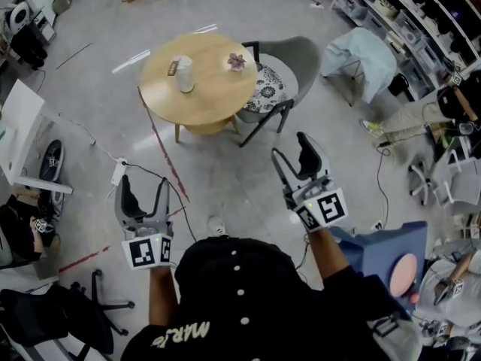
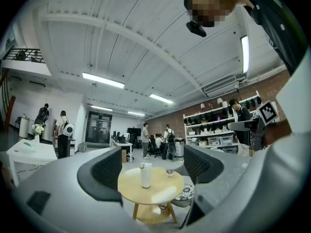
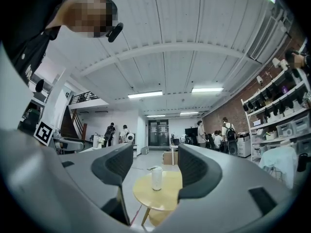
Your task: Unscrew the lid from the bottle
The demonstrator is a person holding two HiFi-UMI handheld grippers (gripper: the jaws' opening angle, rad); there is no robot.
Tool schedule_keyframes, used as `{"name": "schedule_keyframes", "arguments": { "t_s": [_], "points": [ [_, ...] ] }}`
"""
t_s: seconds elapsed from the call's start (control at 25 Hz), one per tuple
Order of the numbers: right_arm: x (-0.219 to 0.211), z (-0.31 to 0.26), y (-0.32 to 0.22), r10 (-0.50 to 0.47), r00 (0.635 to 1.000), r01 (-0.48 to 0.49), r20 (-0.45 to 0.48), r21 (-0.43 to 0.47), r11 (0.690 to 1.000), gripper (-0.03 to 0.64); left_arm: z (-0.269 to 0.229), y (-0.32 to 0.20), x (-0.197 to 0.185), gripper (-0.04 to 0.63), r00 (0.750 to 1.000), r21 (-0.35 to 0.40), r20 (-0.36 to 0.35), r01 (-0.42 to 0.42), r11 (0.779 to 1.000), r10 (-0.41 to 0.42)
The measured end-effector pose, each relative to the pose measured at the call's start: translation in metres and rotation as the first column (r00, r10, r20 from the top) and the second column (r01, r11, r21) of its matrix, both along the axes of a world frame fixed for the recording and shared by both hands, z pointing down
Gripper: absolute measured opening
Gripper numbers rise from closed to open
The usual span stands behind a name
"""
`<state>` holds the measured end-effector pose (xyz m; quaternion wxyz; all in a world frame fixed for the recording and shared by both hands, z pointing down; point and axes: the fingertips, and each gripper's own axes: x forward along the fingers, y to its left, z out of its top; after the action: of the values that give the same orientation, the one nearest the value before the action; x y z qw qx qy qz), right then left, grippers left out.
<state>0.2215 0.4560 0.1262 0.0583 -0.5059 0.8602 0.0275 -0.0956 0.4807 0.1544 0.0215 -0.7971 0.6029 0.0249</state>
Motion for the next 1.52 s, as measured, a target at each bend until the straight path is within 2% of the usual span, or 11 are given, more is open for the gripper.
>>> {"name": "schedule_keyframes", "arguments": {
  "t_s": [0.32,0.64,0.88,1.04,1.28,1.52],
  "points": [
    [-0.042,-0.003,-0.043,0.018,1.0,-0.018,-0.013,-0.004,1.0,0.273,-0.003,-0.049,-0.04,0.382,1.0,0.009,-0.011,-0.026,1.0,0.026],
    [-0.06,-0.002,-0.075,0.006,1.0,-0.006,-0.019,-0.008,1.0,0.273,0.014,-0.072,-0.059,0.382,1.0,-0.031,-0.013,-0.021,0.999,0.02],
    [-0.065,0.004,-0.117,-0.011,1.0,0.011,-0.006,-0.009,1.0,0.273,0.015,-0.107,-0.061,0.382,1.0,-0.028,-0.002,-0.01,1.0,0.01],
    [-0.063,0.008,-0.158,-0.025,1.0,0.025,-0.007,-0.008,1.0,0.273,0.015,-0.146,-0.06,0.382,0.999,-0.034,-0.037,0.0,0.999,-0.002],
    [-0.052,0.014,-0.231,-0.039,0.999,0.038,-0.011,-0.022,0.999,0.273,0.013,-0.213,-0.045,0.382,1.0,-0.022,0.019,-0.001,1.0,0.001],
    [-0.05,0.007,-0.301,-0.08,0.997,0.08,0.01,-0.007,0.997,0.273,0.012,-0.278,-0.037,0.382,1.0,-0.037,0.018,0.016,0.999,-0.015]
  ]
}}
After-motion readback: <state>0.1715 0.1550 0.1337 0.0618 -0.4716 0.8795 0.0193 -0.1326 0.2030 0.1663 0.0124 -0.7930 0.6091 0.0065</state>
